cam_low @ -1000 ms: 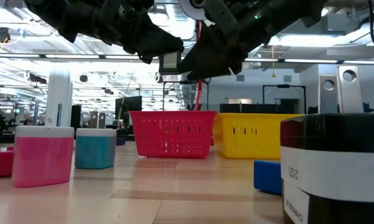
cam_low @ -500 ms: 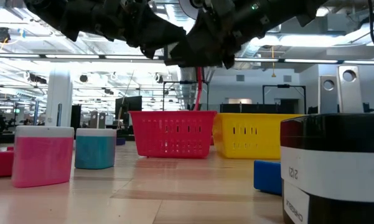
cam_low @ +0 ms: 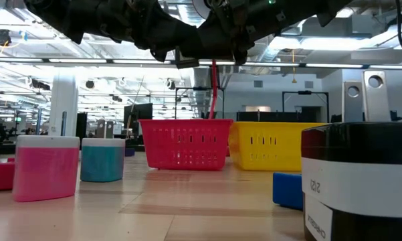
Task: Pick & Place Office items
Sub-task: Put the black digital timer into the yellow bin
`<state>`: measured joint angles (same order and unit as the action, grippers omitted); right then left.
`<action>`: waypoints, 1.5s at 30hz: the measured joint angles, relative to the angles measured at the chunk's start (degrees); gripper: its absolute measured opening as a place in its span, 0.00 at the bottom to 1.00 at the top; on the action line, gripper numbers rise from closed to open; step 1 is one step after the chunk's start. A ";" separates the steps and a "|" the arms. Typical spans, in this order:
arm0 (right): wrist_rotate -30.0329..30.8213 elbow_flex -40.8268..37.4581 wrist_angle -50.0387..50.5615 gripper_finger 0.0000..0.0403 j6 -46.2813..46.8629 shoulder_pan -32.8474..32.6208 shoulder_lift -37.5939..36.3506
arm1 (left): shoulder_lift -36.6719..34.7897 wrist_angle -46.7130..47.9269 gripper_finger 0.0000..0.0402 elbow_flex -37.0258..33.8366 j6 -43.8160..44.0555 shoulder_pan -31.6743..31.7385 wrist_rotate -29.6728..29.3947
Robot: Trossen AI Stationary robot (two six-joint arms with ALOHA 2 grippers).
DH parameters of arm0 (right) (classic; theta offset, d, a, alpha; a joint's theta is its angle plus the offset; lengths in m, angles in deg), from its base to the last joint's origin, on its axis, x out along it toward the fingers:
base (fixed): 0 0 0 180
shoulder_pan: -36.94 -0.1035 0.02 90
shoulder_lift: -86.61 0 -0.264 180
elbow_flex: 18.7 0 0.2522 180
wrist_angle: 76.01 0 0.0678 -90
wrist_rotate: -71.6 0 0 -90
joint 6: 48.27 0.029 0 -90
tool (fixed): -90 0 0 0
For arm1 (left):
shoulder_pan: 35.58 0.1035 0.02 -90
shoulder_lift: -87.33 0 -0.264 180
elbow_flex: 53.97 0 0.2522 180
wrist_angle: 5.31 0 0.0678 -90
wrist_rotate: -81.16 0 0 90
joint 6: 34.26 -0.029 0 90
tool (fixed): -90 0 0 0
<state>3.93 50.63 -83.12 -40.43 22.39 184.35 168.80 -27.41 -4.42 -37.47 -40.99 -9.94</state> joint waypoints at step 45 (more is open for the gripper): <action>-19.92 21.22 70.97 0.11 -1.42 10.77 3.48 | -26.80 34.04 0.60 0.08 -2.86 0.13 -2.32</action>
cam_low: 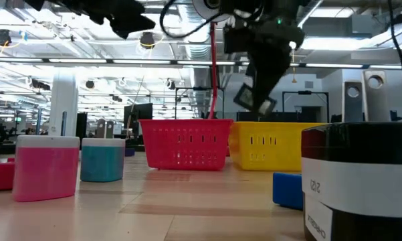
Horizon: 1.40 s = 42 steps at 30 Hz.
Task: Pick & Place Office items
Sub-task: Put the black digital timer into the yellow bin
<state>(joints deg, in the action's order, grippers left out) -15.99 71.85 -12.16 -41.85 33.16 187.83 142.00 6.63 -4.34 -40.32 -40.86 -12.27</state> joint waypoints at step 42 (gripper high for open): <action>2.56 0.26 1.33 0.16 -6.86 1.05 11.56 | 2.83 -0.78 0.59 -0.08 -1.01 0.15 0.00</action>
